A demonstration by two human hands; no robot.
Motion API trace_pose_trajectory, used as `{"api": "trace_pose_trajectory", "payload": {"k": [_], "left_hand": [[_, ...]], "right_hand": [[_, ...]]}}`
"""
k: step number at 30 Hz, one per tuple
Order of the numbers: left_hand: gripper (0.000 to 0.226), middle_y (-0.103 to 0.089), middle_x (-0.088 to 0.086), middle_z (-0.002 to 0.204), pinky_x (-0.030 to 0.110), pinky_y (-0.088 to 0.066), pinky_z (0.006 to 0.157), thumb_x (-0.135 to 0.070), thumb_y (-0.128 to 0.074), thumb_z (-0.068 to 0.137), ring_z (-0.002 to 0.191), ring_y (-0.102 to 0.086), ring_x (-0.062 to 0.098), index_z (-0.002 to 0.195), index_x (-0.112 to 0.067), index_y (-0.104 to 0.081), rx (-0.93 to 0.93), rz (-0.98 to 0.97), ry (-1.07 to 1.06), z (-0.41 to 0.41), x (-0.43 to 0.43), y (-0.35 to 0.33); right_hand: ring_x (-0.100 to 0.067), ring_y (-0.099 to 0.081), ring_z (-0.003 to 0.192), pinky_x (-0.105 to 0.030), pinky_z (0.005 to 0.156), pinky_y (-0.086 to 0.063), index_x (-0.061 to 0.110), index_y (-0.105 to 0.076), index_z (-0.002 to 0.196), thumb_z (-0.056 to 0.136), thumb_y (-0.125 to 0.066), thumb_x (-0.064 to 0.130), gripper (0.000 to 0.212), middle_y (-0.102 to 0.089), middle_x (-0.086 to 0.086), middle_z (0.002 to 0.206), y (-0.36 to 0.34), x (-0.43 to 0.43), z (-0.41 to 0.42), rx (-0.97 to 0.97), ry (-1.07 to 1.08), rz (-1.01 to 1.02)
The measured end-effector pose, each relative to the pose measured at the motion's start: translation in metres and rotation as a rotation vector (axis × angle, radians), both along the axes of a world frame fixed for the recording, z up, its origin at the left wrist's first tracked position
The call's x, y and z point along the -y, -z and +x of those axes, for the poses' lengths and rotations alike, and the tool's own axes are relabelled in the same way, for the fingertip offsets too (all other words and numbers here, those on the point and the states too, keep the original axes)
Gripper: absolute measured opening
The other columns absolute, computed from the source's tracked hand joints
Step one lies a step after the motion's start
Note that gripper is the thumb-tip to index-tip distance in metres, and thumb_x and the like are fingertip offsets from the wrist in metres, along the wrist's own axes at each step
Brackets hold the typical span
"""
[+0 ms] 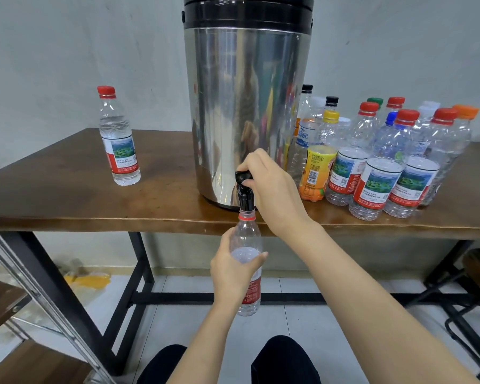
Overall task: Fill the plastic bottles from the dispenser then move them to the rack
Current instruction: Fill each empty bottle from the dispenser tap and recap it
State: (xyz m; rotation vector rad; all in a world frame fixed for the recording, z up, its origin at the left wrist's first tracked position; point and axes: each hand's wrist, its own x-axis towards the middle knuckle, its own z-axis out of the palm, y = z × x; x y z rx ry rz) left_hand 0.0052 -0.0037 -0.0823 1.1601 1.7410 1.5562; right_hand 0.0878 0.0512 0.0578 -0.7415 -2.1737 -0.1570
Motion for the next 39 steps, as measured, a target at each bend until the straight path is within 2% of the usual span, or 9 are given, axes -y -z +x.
{"api": "trace_pose_trajectory", "payload": {"k": [9, 14, 19, 21, 24, 28, 32, 37, 39], "left_hand": [[0.076, -0.052, -0.021, 0.114, 0.023, -0.042, 0.091, -0.031, -0.088, 0.069, 0.107, -0.046, 0.004, 0.134, -0.035, -0.049, 0.008, -0.024, -0.012, 0.001, 0.0, -0.003], [0.074, -0.051, -0.023, 0.113, 0.022, -0.041, 0.089, -0.031, -0.088, 0.07, 0.106, -0.046, 0.002, 0.132, -0.037, -0.048, 0.014, -0.03, 0.0, 0.001, 0.0, -0.005], [0.07, -0.053, -0.031, 0.104, 0.012, -0.04, 0.078, -0.029, -0.088, 0.07, 0.097, -0.05, -0.002, 0.126, -0.04, -0.049, 0.016, -0.015, 0.004, 0.002, 0.0, -0.004], [0.07, -0.059, -0.025, 0.111, 0.019, -0.047, 0.085, -0.03, -0.088, 0.069, 0.105, -0.053, 0.002, 0.128, -0.037, -0.05, 0.003, -0.013, -0.008, 0.002, -0.002, -0.003], [0.071, -0.062, -0.014, 0.122, 0.037, -0.05, 0.099, -0.027, -0.088, 0.07, 0.117, -0.055, 0.011, 0.13, -0.034, -0.051, -0.009, -0.023, -0.031, 0.002, -0.003, -0.003], [0.071, -0.061, -0.011, 0.128, 0.035, -0.048, 0.101, -0.026, -0.088, 0.069, 0.117, -0.053, 0.009, 0.129, -0.035, -0.052, -0.016, 0.005, -0.042, 0.002, -0.002, -0.004], [0.07, -0.053, -0.014, 0.124, 0.024, -0.039, 0.094, -0.023, -0.089, 0.067, 0.113, -0.048, 0.004, 0.126, -0.034, -0.053, -0.059, 0.036, -0.061, 0.0, -0.003, -0.005], [0.077, -0.057, -0.012, 0.13, 0.029, -0.042, 0.101, -0.021, -0.09, 0.065, 0.119, -0.049, 0.007, 0.132, -0.028, -0.051, -0.098, 0.075, -0.06, -0.002, -0.004, -0.002], [0.076, -0.057, -0.013, 0.129, 0.027, -0.042, 0.1, -0.02, -0.09, 0.066, 0.117, -0.049, 0.004, 0.131, -0.029, -0.051, -0.087, 0.094, -0.067, -0.001, -0.003, -0.001]], "right_hand": [[-0.024, -0.054, 0.078, -0.042, 0.058, -0.052, 0.004, -0.054, 0.091, 0.085, -0.063, -0.009, 0.016, -0.053, -0.011, 0.091, 0.016, -0.002, 0.0, -0.061, -0.011, 0.112], [-0.026, -0.055, 0.08, -0.043, 0.059, -0.051, 0.004, -0.054, 0.089, 0.088, -0.041, 0.002, 0.013, -0.054, -0.012, 0.09, 0.024, -0.001, 0.003, -0.103, -0.048, 0.17], [-0.024, -0.06, 0.109, -0.036, 0.076, -0.059, 0.001, -0.061, 0.107, 0.09, -0.057, 0.004, 0.017, -0.061, -0.015, 0.119, 0.063, 0.002, 0.018, -0.117, -0.051, 0.154], [-0.021, -0.057, 0.112, -0.029, 0.074, -0.057, 0.005, -0.063, 0.104, 0.09, -0.069, 0.027, 0.027, -0.059, -0.01, 0.123, 0.064, 0.006, 0.017, -0.155, 0.003, 0.092], [-0.019, -0.053, 0.099, -0.023, 0.067, -0.048, 0.011, -0.062, 0.093, 0.086, -0.064, 0.055, 0.045, -0.059, -0.003, 0.108, 0.055, 0.013, 0.008, -0.211, 0.124, 0.068], [-0.019, -0.05, 0.087, -0.029, 0.062, -0.047, 0.013, -0.061, 0.087, 0.087, -0.07, 0.04, 0.028, -0.058, 0.0, 0.091, 0.049, 0.016, 0.003, -0.233, 0.184, 0.101], [-0.016, -0.05, 0.094, -0.038, 0.076, -0.048, 0.018, -0.063, 0.089, 0.089, -0.068, 0.031, 0.014, -0.062, 0.007, 0.093, 0.043, 0.006, 0.017, -0.278, 0.052, -0.104], [-0.013, -0.051, 0.099, -0.013, 0.08, -0.039, 0.02, -0.066, 0.089, 0.088, -0.067, 0.023, 0.003, -0.065, 0.012, 0.097, 0.039, -0.01, 0.03, -0.384, -0.179, -0.324], [-0.013, -0.053, 0.102, -0.014, 0.081, -0.039, 0.02, -0.066, 0.084, 0.087, -0.067, 0.024, 0.005, -0.065, 0.015, 0.101, 0.043, -0.012, 0.028, -0.451, -0.199, -0.347]]}}
